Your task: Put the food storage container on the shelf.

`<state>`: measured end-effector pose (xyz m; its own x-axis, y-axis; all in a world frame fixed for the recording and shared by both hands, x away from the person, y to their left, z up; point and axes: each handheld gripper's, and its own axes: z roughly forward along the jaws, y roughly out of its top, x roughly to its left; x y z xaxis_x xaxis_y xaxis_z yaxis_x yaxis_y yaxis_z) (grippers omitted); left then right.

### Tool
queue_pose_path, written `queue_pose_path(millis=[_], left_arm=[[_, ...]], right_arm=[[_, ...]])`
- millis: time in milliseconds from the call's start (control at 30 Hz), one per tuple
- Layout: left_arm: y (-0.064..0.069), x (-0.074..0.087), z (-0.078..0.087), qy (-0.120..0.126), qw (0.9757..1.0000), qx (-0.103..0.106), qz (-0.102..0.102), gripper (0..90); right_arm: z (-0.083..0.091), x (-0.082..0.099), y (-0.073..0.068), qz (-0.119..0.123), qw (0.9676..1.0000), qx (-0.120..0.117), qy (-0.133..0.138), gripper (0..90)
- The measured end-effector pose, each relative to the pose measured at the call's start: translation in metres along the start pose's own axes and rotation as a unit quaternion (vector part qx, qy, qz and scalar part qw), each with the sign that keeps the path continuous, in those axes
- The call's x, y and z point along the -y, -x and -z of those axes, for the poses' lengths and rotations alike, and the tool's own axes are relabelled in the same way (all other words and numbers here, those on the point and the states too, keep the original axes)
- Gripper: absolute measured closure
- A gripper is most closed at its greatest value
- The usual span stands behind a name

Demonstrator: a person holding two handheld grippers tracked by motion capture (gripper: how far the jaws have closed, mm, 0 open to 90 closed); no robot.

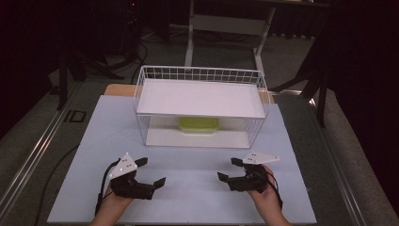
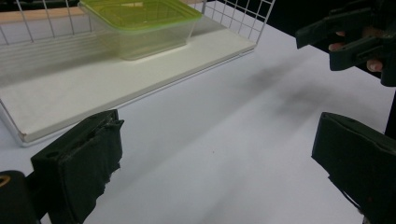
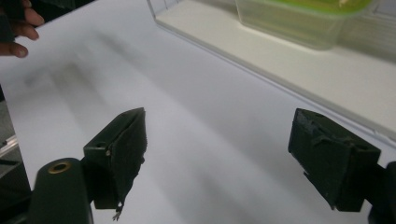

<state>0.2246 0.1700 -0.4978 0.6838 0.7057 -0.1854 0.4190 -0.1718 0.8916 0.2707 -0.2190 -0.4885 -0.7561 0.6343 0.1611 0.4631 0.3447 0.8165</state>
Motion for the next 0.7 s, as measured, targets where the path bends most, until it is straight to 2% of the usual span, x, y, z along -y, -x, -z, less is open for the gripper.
queue_pose_path(millis=[100,200,267,400,567,700], left_arm=[[-0.001,0.003,-0.001,-0.001,1.0000,-0.001,-0.001,2.6],[-0.001,0.006,-0.002,-0.004,0.9999,-0.005,-0.012,2.5],[-0.001,0.009,-0.004,-0.009,0.9999,-0.005,-0.013,2.5],[-0.002,0.013,-0.007,-0.015,0.9998,-0.001,-0.009,2.5],[-0.001,0.015,-0.009,-0.014,0.9997,-0.005,-0.019,2.5],[0.002,0.017,-0.011,-0.019,0.9993,-0.010,-0.031,2.5]], right_arm=[[0.004,0.006,0.002,-0.004,1.0000,0.001,-0.001,18.8],[0.010,0.012,0.005,-0.011,0.9999,0.003,0.008,18.1],[0.011,0.015,0.007,-0.014,0.9999,0.001,0.004,17.5],[0.013,0.019,0.010,-0.009,0.9999,0.007,0.004,16.6],[0.016,0.023,0.013,0.006,0.9997,0.019,0.014,16.5],[0.018,0.024,0.015,0.007,0.9996,0.022,0.019,16.5]])
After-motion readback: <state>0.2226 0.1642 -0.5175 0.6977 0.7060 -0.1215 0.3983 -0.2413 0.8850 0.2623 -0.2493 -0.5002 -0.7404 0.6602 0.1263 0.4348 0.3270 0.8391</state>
